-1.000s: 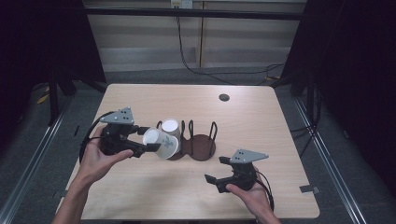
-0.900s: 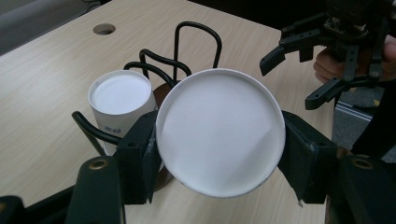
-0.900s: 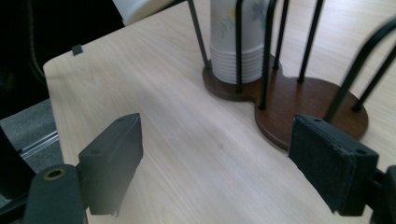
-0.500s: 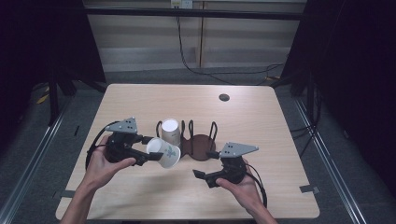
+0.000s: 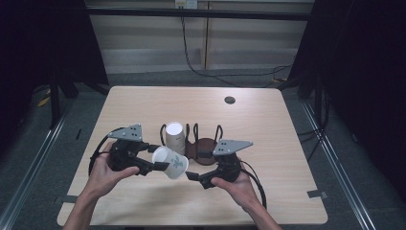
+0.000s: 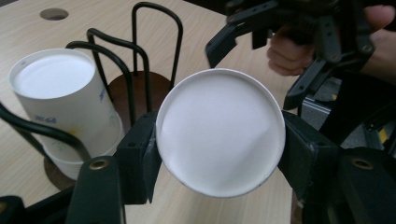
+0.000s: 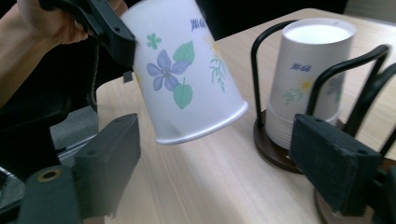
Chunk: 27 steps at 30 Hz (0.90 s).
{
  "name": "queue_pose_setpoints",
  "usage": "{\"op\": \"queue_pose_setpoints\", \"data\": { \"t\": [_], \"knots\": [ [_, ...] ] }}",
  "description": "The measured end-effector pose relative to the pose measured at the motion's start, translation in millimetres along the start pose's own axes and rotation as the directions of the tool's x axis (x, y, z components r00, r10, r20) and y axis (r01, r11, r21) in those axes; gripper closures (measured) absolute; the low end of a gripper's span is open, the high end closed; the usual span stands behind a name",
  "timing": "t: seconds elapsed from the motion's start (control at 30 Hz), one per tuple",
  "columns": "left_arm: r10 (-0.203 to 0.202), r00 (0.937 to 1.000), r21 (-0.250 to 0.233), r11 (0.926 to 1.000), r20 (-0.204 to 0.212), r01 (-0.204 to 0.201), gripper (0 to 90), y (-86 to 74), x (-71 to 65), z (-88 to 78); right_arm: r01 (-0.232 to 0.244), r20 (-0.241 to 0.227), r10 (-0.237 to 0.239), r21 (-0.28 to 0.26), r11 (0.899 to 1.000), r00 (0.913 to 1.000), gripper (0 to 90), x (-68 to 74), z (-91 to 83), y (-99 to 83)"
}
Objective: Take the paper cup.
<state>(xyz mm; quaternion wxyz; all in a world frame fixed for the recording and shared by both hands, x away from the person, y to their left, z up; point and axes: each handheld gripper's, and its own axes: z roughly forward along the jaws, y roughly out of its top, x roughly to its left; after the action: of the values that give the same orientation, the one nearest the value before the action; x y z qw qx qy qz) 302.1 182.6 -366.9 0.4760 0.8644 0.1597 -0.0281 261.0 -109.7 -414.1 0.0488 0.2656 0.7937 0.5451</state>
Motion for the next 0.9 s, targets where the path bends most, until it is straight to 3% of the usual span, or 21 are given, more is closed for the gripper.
{"op": "queue_pose_setpoints", "data": {
  "t": [0.27,0.6,0.9],
  "knots": [
    [-0.008,0.9998,0.012,0.9999,0.016,0.008,36.8,0.8,-3.4,4.0,0.011,-0.040,-0.011,0.004,1.000,0.9991,15.0,2.5,7.9,-3.2],
    [0.003,0.9992,0.023,0.9997,0.039,-0.004,36.9,3.9,-10.4,11.9,0.038,-0.053,-0.038,0.003,0.999,0.9979,15.8,4.9,12.2,-4.3],
    [-0.022,0.9982,0.030,0.9993,0.057,0.020,37.1,3.6,-10.5,18.6,0.069,-0.068,-0.067,0.020,0.997,0.9955,16.5,8.6,20.9,-6.5]
  ]
}}
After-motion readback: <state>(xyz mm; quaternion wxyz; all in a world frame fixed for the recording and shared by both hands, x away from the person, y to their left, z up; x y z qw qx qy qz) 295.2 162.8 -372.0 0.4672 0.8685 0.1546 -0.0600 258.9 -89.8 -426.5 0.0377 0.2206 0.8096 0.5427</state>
